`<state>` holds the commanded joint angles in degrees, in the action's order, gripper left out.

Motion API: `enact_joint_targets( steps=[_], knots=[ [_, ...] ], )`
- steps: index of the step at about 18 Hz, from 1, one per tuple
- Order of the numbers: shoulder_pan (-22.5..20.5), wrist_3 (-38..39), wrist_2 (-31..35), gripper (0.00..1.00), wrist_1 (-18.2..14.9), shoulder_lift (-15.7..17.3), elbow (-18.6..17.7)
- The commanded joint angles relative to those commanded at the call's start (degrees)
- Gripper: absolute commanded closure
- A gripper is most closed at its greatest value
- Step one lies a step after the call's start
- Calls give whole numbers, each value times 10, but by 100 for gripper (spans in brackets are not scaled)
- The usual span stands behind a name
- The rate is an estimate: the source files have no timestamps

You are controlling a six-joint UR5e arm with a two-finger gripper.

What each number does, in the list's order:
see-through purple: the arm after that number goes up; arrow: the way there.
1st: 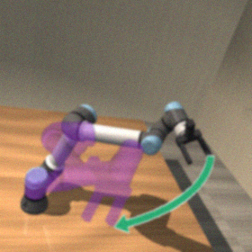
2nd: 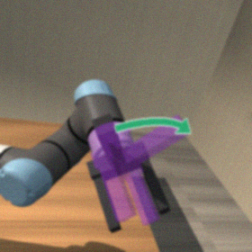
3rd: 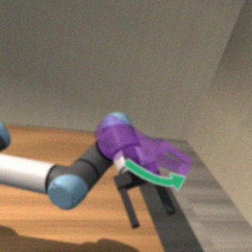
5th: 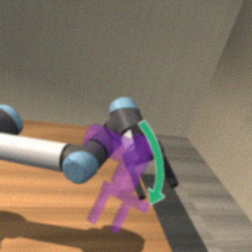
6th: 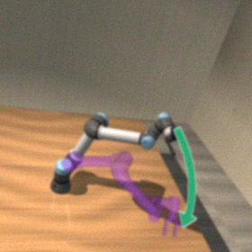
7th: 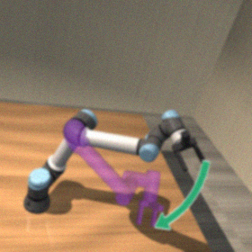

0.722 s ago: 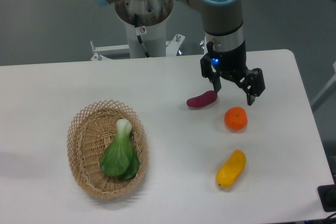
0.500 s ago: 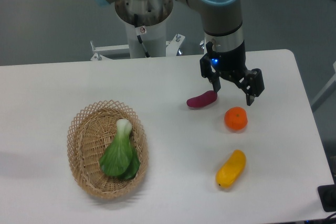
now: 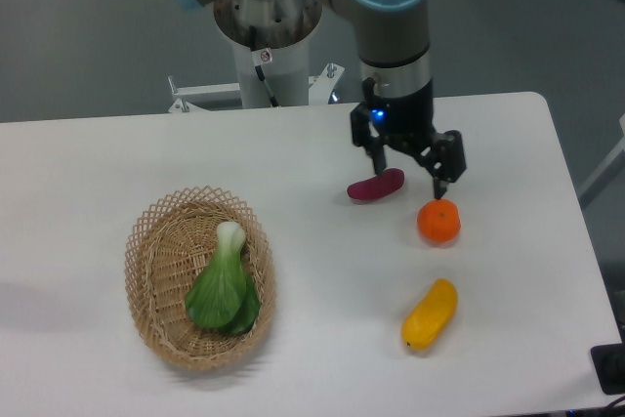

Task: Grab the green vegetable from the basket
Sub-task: 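Move the open gripper over the bok choy in the wicker basket, then lower the gripper onto the bok choy stem in the basket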

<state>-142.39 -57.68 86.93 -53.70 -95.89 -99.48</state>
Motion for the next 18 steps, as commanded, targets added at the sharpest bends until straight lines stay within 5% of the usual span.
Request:
enact_joint_targets(
  steps=[8, 12, 18],
  knots=[
    [107, 109, -5, 0, -6, -37, -11],
    [144, 193, -3, 0, 1, -54, -43],
    [185, 245, -4, 0, -1, -90, -43]
  ],
)
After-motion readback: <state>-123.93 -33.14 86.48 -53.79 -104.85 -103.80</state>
